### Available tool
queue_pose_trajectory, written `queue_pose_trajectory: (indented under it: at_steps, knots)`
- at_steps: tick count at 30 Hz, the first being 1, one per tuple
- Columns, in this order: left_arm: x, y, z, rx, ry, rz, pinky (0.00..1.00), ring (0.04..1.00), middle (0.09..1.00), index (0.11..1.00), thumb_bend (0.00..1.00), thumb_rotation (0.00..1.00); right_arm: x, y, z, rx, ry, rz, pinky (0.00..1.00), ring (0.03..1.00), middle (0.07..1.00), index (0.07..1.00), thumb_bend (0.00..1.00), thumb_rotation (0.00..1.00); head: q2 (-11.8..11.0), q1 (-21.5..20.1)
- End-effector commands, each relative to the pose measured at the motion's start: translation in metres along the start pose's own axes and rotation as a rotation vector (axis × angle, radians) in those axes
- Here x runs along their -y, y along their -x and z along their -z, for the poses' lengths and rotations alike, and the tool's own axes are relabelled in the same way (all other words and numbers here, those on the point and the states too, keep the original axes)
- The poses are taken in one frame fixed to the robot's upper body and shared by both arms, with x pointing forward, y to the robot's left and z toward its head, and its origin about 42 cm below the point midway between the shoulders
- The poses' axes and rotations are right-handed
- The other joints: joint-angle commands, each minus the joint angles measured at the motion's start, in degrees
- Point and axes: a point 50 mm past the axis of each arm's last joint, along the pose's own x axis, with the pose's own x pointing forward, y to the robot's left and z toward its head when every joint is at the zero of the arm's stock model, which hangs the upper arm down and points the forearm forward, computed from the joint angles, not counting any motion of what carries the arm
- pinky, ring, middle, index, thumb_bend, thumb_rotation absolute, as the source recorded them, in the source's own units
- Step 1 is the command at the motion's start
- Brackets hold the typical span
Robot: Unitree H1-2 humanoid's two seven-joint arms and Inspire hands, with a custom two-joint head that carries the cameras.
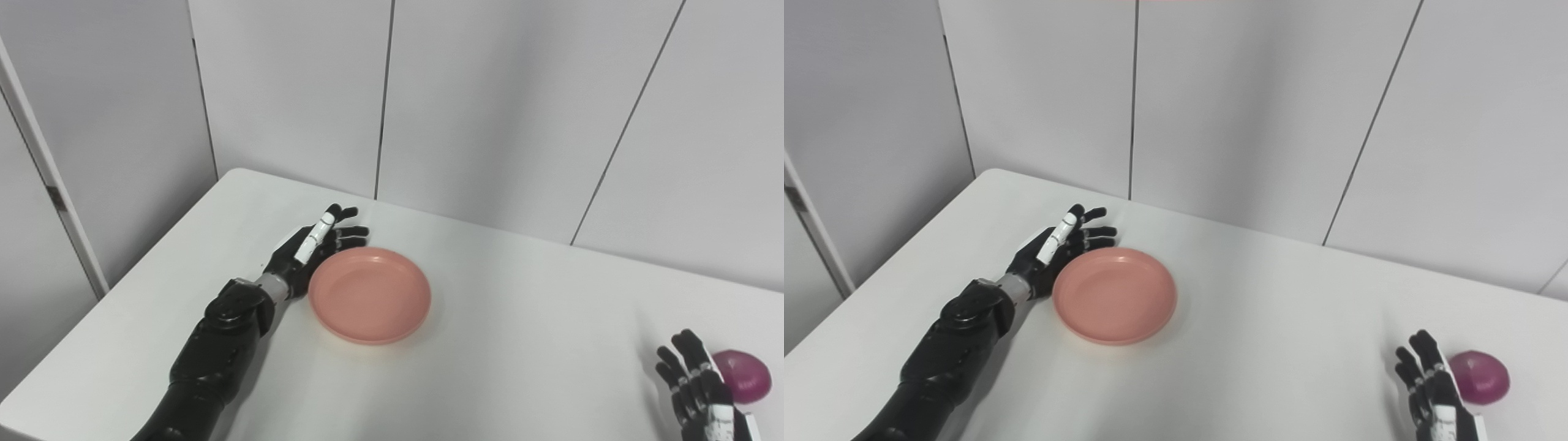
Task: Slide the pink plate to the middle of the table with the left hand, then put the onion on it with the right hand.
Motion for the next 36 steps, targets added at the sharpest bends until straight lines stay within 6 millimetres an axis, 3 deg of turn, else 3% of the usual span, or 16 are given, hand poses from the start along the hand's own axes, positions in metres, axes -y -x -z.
queue_pose_trajectory:
  at_steps: [1,13,23,36]
  knots:
    - [0.011,-0.004,-0.011,0.026,0.013,0.036,0.84,0.784,0.773,0.874,0.73,0.93,-0.01,0.014,0.02,-0.08,-0.046,0.008,0.93,0.919,0.942,0.938,0.85,0.94,0.0,0.0]
    - [0.035,0.007,0.007,0.031,0.094,0.018,0.85,0.8,0.783,0.864,0.73,0.93,-0.013,0.012,0.018,-0.079,-0.046,0.011,0.94,0.92,0.942,0.935,0.87,0.94,0.6,-0.4]
    - [0.042,0.02,0.022,0.005,0.122,-0.012,0.81,0.786,0.781,0.852,0.74,0.91,-0.027,0.008,0.011,-0.079,-0.062,0.023,0.94,0.921,0.941,0.939,0.87,0.93,2.0,-3.6]
    - [0.075,0.042,0.031,0.023,0.166,-0.056,0.83,0.778,0.791,0.872,0.73,0.88,-0.044,0.004,0.01,-0.075,-0.069,0.023,0.95,0.929,0.948,0.949,0.9,0.9,2.8,-7.7]
